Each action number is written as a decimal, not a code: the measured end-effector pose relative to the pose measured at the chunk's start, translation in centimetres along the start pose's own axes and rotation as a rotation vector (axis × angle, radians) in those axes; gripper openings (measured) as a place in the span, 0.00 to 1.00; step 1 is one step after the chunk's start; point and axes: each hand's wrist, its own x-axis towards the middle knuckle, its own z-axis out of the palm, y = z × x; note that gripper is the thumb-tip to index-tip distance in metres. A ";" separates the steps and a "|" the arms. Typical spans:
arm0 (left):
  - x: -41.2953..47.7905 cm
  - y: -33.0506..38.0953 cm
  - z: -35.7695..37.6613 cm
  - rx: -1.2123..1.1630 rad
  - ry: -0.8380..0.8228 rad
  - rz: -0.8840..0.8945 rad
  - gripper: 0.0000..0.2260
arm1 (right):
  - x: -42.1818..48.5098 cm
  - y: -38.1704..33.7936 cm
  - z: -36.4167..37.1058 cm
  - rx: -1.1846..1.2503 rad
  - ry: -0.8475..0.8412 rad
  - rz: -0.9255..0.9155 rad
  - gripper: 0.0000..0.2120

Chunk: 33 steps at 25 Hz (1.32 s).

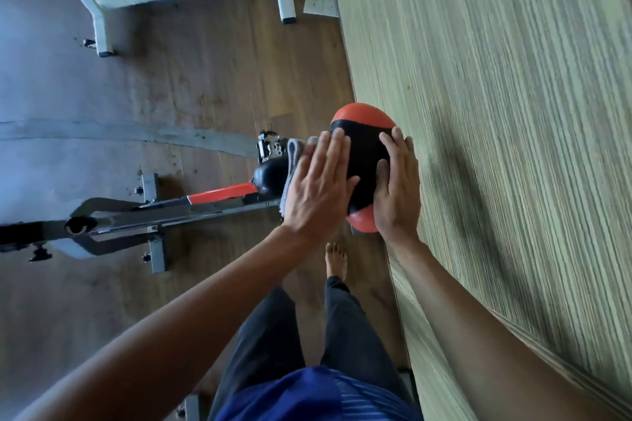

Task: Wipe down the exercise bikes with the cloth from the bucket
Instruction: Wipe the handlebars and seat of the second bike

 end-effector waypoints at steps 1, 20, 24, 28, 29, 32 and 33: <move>0.7 0.0 0.0 0.016 -0.028 0.043 0.26 | 0.1 0.1 -0.1 0.018 0.001 -0.003 0.21; 12.6 -4.7 1.3 -0.402 -0.488 0.620 0.26 | 0.0 -5.0 3.9 -0.214 0.309 0.460 0.25; 14.3 -5.4 2.4 -0.714 -0.501 0.382 0.24 | 0.3 -5.7 5.1 -0.485 0.250 0.514 0.28; 12.0 -6.7 2.1 -1.019 -0.641 0.005 0.27 | 0.2 -5.8 5.6 -0.523 0.261 0.539 0.29; 11.2 -7.2 2.0 -1.072 -0.674 -0.049 0.29 | 0.1 -5.8 5.7 -0.530 0.282 0.538 0.29; 9.5 -8.0 1.0 -1.115 -0.797 -0.123 0.32 | -0.2 -5.9 6.1 -0.564 0.347 0.521 0.29; 9.1 -8.1 0.6 -1.107 -0.838 -0.118 0.32 | -0.3 -6.0 6.1 -0.568 0.360 0.519 0.29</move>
